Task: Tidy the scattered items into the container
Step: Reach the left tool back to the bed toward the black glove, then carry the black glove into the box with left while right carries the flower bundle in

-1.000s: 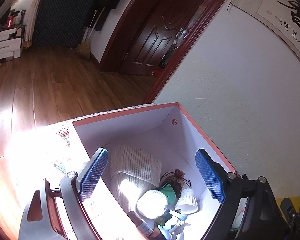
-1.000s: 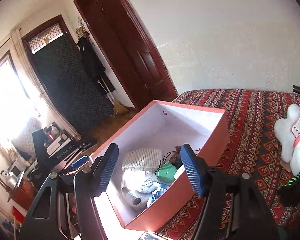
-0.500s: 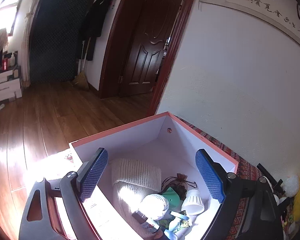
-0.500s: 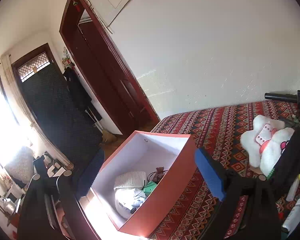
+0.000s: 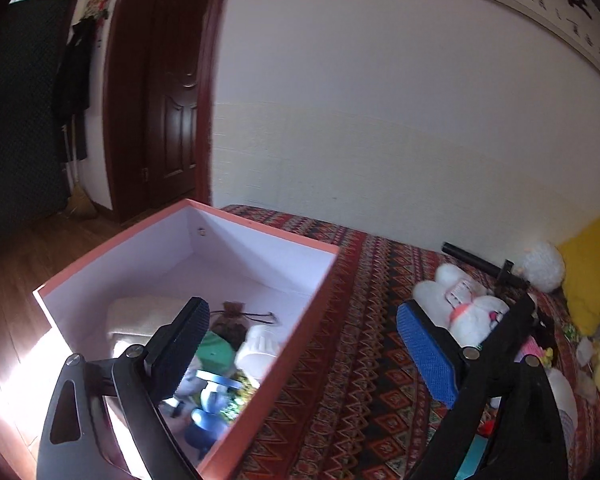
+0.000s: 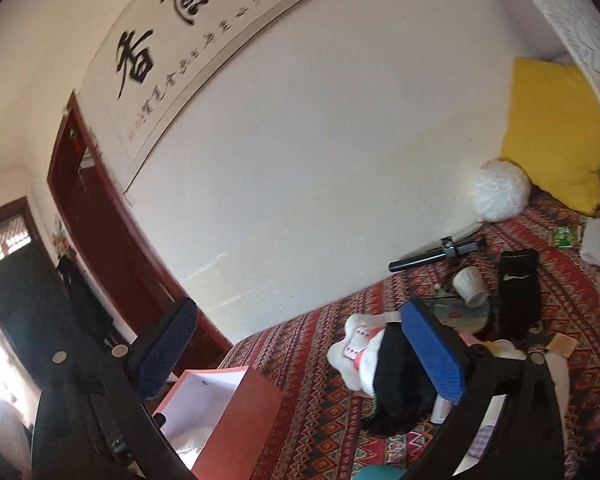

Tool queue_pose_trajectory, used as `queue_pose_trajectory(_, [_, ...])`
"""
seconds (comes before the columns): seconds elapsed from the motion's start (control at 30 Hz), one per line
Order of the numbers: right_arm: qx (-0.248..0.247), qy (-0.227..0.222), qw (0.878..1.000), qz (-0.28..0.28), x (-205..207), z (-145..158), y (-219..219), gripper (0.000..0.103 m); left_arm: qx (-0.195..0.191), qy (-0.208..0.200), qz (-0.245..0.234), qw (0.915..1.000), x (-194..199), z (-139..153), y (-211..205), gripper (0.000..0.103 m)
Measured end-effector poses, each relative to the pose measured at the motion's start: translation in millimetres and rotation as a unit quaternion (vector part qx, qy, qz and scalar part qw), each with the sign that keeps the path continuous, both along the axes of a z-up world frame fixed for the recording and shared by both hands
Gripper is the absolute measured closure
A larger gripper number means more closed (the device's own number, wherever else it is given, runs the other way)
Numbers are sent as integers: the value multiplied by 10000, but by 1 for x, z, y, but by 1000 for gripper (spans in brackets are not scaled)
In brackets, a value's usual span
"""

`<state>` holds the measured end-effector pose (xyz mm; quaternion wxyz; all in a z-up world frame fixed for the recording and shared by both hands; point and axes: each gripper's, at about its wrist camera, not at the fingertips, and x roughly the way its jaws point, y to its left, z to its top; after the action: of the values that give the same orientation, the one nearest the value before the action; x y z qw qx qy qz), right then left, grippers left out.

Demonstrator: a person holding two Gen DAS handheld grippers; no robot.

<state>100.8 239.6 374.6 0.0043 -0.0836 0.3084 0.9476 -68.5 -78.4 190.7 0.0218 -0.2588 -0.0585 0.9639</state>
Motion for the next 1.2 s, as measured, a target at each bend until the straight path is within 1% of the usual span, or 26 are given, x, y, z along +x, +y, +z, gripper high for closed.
queue_pose_trajectory(0.07, [-207, -44, 9997, -94, 13, -14, 25, 1, -23, -123, -442, 9989, -3, -9, 35, 7])
queue_pose_trajectory(0.13, [-413, -235, 9985, -265, 21, -36, 49, 1, -40, -346, -940, 9950, -9, -22, 74, 7])
queue_pose_trajectory(0.23, [-874, -692, 9914, -682, 23, -74, 88, 1, -52, -877, -1552, 9840, -22, -50, 134, 7])
queue_pose_trajectory(0.3, [-1323, -908, 9847, -676, 18, -99, 115, 1, -205, -1155, -1884, 9751, -33, -67, 174, 7])
queue_pose_trajectory(0.33, [-1537, -968, 9814, -627, 16, -110, 127, 1, -395, -1187, -1950, 9728, -41, -74, 194, 7])
queue_pose_trajectory(0.4, [-1766, -1075, 9770, -527, 13, -125, 143, 1, -858, -1163, -1961, 9699, -56, -84, 228, 7])
queue_pose_trajectory(0.47, [-1846, -1160, 9746, -512, 11, -133, 155, 1, -1097, -1179, -1997, 9665, -72, -91, 256, 7])
queue_pose_trajectory(0.53, [-1940, -1100, 9731, -578, 12, -138, 165, 1, -1224, -1183, -2115, 9624, -84, -96, 276, 7])
queue_pose_trajectory(0.6, [-2069, -1010, 9710, -638, 12, -143, 173, 1, -1589, -1051, -2168, 9574, -93, -102, 299, 7])
queue_pose_trajectory(0.63, [-2141, -1001, 9695, -648, 11, -146, 176, 1, -1804, -1053, -2220, 9524, -96, -107, 309, 13])
queue_pose_trajectory(0.67, [-2211, -1061, 9672, -668, 8, -149, 179, 1, -1962, -1166, -2305, 9459, -98, -114, 317, 28])
queue_pose_trajectory(0.7, [-2252, -1164, 9648, -703, 4, -151, 180, 1, -2091, -1356, -2312, 9404, -100, -119, 319, 65])
queue_pose_trajectory(0.73, [-2238, -1286, 9634, -722, 0, -153, 181, 1, -2141, -1379, -2297, 9394, -97, -121, 320, 71])
queue_pose_trajectory(0.77, [-2175, -1428, 9629, -713, -5, -155, 181, 1, -2137, -1316, -2331, 9395, -92, -118, 320, 84])
queue_pose_trajectory(0.8, [-2096, -1592, 9623, -694, -11, -156, 181, 1, -2055, -1367, -2432, 9381, -88, -116, 318, 95])
queue_pose_trajectory(0.83, [-2021, -1739, 9614, -674, -15, -157, 179, 1, -1941, -1407, -2459, 9392, -84, -113, 314, 95])
queue_pose_trajectory(0.9, [-1891, -1876, 9619, -612, -21, -159, 175, 1, -1613, -1388, -2454, 9458, -74, -99, 298, 95])
queue_pose_trajectory(0.97, [-1620, -1953, 9661, -477, -31, -156, 165, 1, -1131, -1280, -2365, 9565, -59, -76, 268, 95])
queue_pose_trajectory(1.03, [-1100, -2005, 9732, -261, -44, -151, 148, 1, -595, -1051, -2148, 9692, -40, -46, 224, 95])
queue_pose_trajectory(1.1, [-545, -2084, 9765, 80, -66, -145, 128, 2, -228, -695, -1779, 9813, -21, -15, 173, 95])
queue_pose_trajectory(1.13, [-274, -2123, 9765, 260, -79, -143, 117, 7, -90, -531, -1551, 9864, -16, -1, 148, 95])
queue_pose_trajectory(1.17, [-33, -2221, 9741, 414, -92, -142, 106, 15, 56, -362, -1287, 9910, -11, 13, 119, 95])
queue_pose_trajectory(1.2, [178, -2404, 9691, 512, -103, -144, 97, 17, 194, -231, -1052, 9940, -8, 24, 94, 95])
